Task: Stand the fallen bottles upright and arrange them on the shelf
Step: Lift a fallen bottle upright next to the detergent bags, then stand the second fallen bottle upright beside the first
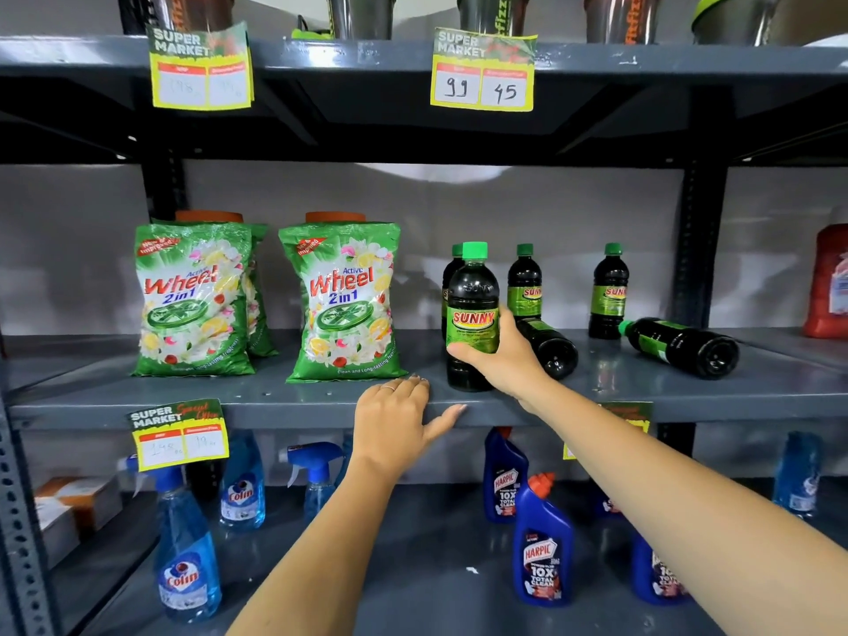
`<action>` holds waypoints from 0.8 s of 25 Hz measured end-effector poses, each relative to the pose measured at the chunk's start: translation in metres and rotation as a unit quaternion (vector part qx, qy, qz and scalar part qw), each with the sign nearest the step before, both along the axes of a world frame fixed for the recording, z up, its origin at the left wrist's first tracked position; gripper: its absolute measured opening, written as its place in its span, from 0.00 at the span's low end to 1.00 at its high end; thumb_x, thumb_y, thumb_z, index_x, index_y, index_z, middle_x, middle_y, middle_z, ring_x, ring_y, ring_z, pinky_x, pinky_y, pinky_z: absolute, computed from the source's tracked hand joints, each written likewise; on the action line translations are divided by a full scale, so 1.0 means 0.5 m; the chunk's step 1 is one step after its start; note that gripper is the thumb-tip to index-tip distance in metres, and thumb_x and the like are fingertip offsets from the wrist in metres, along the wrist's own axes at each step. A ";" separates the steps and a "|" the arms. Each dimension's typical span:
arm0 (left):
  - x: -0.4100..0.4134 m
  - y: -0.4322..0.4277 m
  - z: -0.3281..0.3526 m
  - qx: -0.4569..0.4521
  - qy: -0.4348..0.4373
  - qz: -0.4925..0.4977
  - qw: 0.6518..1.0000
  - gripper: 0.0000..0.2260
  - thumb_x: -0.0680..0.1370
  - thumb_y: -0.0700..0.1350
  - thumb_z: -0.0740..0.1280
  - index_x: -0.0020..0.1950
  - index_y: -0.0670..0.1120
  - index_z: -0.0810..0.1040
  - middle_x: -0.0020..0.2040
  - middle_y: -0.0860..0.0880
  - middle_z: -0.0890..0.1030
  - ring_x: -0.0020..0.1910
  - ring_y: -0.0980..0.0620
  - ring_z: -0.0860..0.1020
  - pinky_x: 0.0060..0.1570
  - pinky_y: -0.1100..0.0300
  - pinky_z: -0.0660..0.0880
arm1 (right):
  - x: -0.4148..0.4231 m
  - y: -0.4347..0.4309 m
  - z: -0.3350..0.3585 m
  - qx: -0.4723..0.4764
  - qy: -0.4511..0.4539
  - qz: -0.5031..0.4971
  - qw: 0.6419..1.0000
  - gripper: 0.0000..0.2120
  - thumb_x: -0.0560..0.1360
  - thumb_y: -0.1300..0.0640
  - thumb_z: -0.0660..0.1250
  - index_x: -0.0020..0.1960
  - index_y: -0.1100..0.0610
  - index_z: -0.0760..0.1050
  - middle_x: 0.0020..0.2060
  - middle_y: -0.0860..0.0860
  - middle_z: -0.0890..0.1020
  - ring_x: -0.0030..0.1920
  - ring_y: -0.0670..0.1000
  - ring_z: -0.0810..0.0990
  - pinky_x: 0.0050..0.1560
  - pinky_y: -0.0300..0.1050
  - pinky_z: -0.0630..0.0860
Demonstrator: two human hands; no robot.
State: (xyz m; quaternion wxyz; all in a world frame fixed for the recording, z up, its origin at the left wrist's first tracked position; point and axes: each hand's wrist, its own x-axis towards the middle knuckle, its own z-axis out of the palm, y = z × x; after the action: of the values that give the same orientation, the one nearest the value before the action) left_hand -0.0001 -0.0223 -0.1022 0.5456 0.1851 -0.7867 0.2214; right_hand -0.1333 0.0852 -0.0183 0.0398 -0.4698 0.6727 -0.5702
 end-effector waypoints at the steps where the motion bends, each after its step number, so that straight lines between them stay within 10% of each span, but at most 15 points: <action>1: 0.001 0.000 0.001 0.003 -0.003 0.000 1.000 0.29 0.76 0.66 0.58 0.44 0.42 0.84 0.40 0.47 0.86 0.38 0.48 0.84 0.37 0.57 0.78 | 0.004 0.007 -0.003 -0.002 0.002 0.001 1.000 0.40 0.68 0.48 0.76 0.74 0.48 0.58 0.58 0.46 0.78 0.58 0.50 0.76 0.60 0.47 0.73; 7: 0.004 0.003 0.001 0.018 -0.022 0.007 1.000 0.29 0.78 0.65 0.57 0.49 0.41 0.83 0.45 0.46 0.85 0.43 0.46 0.83 0.41 0.52 0.77 | 0.026 0.038 -0.004 -0.053 -0.015 -0.012 0.998 0.46 0.69 0.38 0.70 0.78 0.48 0.49 0.63 0.48 0.75 0.62 0.49 0.74 0.61 0.47 0.70; 11: 0.014 0.038 0.001 -0.045 0.014 0.000 0.999 0.20 0.78 0.59 0.62 0.57 0.44 0.80 0.53 0.45 0.81 0.50 0.44 0.78 0.45 0.50 0.72 | -0.049 0.081 0.069 -0.179 -0.002 -0.163 0.970 0.21 0.77 0.46 0.62 0.67 0.53 0.69 0.45 0.46 0.79 0.46 0.46 0.78 0.48 0.45 0.72; 16: -0.106 0.164 0.018 -0.137 -0.187 -0.141 0.963 0.15 0.80 0.52 0.60 0.56 0.43 0.78 0.53 0.45 0.78 0.46 0.44 0.77 0.44 0.50 0.71 | -0.236 0.068 0.079 0.042 0.085 -0.261 0.961 0.11 0.75 0.53 0.61 0.52 0.58 0.78 0.53 0.56 0.82 0.52 0.59 0.80 0.47 0.46 0.72; 20: -0.198 0.186 0.021 -0.057 -0.162 -0.048 0.984 0.21 0.82 0.51 0.55 0.69 0.40 0.71 0.63 0.44 0.78 0.55 0.44 0.77 0.52 0.52 0.74 | -0.279 0.034 0.071 0.174 -0.014 -0.210 0.962 0.27 0.76 0.38 0.59 0.61 0.60 0.76 0.59 0.61 0.80 0.55 0.62 0.79 0.46 0.48 0.75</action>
State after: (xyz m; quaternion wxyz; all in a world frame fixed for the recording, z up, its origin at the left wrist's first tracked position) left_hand -0.0990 0.0707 -0.0916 0.4306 0.0775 -0.8587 0.2668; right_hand -0.2725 0.1023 0.0171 0.0092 -0.2959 0.8444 -0.4464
